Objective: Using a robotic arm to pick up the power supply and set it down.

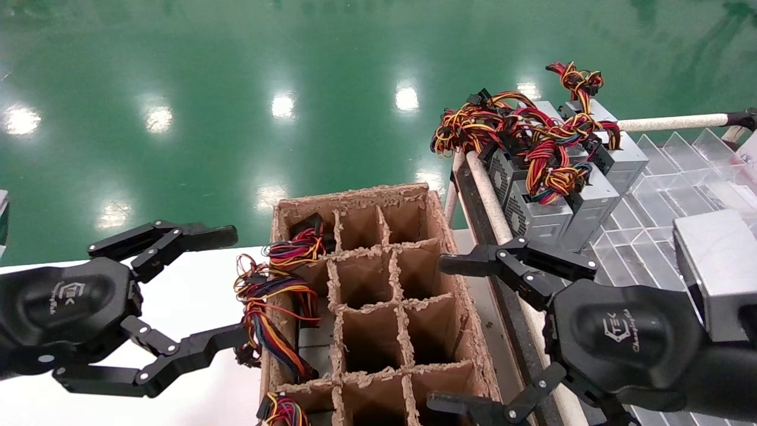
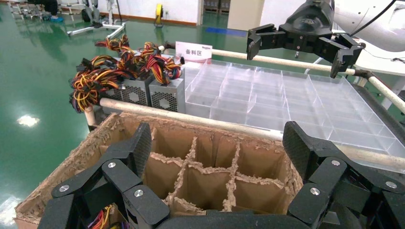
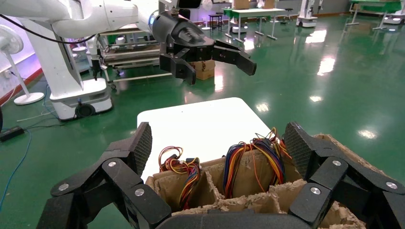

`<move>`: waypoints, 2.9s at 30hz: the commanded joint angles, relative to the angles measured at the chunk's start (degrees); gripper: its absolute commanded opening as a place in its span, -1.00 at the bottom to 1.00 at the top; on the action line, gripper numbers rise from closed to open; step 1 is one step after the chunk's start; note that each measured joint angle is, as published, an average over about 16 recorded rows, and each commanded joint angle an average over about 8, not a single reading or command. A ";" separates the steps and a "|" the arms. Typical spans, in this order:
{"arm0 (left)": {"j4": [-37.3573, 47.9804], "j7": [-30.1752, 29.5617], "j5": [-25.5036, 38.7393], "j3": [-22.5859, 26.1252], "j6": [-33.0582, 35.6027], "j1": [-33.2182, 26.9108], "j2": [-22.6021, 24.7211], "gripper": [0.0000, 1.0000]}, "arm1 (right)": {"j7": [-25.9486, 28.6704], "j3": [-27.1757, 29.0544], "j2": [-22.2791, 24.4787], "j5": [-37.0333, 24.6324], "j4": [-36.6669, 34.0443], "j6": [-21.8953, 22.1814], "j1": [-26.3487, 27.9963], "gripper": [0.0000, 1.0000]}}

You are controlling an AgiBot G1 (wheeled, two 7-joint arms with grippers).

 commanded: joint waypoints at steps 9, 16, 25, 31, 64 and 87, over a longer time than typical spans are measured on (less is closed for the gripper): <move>0.00 0.00 0.00 0.00 0.00 0.00 0.00 1.00 | 0.00 0.00 0.00 0.00 0.00 0.00 0.00 1.00; 0.00 0.00 0.00 0.00 0.00 0.00 0.00 0.07 | 0.05 0.01 0.01 0.01 0.04 -0.02 -0.03 1.00; 0.00 0.00 0.00 0.00 0.00 0.00 0.00 -1.00 | 0.32 -1.92 -2.45 -1.83 -1.29 -0.59 1.32 1.00; 0.00 0.00 0.00 0.00 0.00 0.00 0.00 -1.00 | 1.12 -6.26 -8.57 -6.91 -5.17 -0.29 4.59 1.00; 0.00 0.00 0.00 0.00 0.00 0.00 0.00 -1.00 | -0.62 -21.54 -30.21 -28.16 -24.20 -0.05 17.58 -1.00; 0.00 0.00 0.00 0.00 0.00 0.00 0.00 -1.00 | 1.61 -23.20 -30.22 -29.20 -22.21 -1.74 17.92 -1.00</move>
